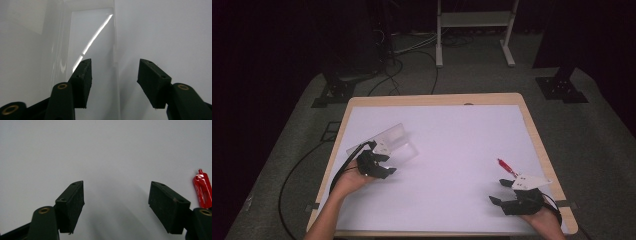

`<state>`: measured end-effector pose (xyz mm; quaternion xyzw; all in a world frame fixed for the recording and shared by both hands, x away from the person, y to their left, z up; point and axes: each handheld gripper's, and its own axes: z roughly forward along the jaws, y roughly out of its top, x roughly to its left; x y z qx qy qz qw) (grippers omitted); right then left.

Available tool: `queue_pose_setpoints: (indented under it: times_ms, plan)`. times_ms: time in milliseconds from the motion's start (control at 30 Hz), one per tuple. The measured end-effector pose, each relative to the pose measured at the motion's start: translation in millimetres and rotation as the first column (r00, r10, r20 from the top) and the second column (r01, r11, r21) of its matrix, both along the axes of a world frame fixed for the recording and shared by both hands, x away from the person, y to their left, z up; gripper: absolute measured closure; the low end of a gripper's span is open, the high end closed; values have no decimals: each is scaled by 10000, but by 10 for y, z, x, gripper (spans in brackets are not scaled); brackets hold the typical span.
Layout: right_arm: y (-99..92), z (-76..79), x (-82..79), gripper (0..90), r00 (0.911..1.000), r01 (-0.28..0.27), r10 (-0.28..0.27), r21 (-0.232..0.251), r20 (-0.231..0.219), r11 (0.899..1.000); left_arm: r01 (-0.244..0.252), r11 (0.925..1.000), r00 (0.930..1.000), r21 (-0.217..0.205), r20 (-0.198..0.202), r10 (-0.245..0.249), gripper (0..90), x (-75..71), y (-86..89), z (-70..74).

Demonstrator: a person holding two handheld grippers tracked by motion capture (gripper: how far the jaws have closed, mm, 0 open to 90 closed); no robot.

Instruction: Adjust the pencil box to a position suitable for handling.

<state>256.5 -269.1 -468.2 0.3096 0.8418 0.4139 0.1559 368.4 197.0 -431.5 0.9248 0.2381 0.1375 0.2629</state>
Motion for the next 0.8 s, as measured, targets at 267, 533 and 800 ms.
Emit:
queue_pose_setpoints:
  times_ms: [267,533,800]
  plan:
    - [-6,8,-9,279,10000,26,-26,23,30,10000,94,9993,9997,375,-222,-86,624,12,-33,-68]
    - [-36,16,-16,279,9999,87,-88,100,111,9999,232,9973,9986,695,-500,-197,752,26,-59,-116]
    - [-55,14,-14,272,9997,177,-179,138,147,9997,373,9955,9981,876,-528,-327,866,25,-66,-134]
